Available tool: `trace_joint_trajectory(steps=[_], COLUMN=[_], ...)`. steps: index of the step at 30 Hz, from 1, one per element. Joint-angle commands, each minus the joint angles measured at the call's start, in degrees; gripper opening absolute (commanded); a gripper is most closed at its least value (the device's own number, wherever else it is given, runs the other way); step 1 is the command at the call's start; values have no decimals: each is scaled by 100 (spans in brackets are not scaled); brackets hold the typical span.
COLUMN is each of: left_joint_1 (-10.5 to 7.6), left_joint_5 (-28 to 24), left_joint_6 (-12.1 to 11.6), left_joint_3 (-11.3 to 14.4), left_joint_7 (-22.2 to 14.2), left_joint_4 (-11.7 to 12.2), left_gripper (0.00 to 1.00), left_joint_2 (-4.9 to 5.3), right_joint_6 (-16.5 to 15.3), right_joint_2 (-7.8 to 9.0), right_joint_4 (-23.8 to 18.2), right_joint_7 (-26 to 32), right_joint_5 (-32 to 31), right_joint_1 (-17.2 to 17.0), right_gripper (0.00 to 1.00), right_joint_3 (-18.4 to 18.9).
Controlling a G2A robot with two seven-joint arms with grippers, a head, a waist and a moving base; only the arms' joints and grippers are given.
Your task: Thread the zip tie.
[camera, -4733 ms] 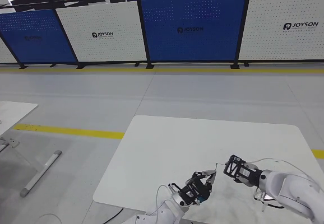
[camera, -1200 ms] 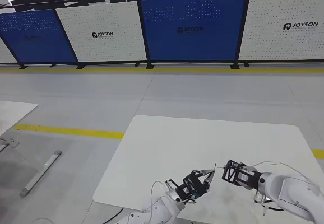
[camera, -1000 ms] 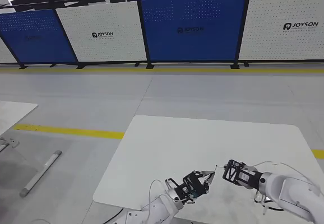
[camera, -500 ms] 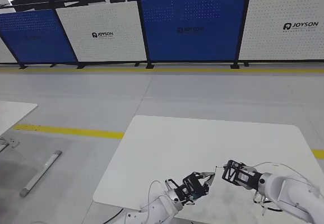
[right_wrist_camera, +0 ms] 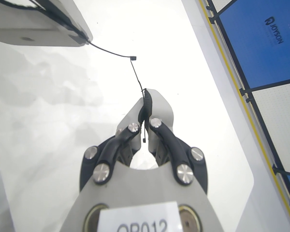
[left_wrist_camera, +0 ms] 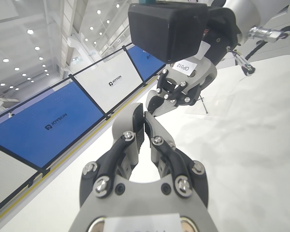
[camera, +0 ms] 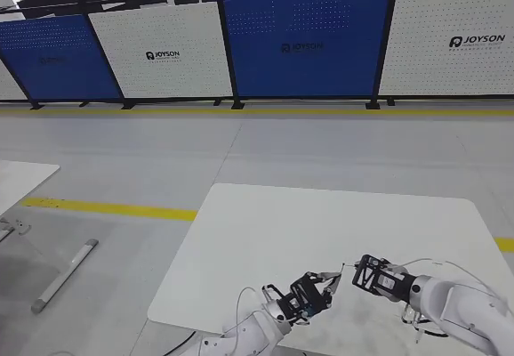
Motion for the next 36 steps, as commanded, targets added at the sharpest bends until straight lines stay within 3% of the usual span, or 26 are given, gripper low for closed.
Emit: trace_joint_trajectory(steps=[1, 36], left_joint_1=[3, -116], left_joint_5=[0, 0], left_joint_6=[17, 79], left_joint_3=[-4, 191], left_joint_7=[1, 64], left_joint_4=[3, 126], left_gripper=[0, 0], left_joint_2=[0, -13], right_joint_6=[0, 0], right_joint_2=[4, -14], right_joint_4=[1, -12], right_joint_7=[-15, 2], right_joint_5=[0, -7], right_joint_1=[-16, -87], right_gripper=[0, 0], right_joint_3=[20, 97])
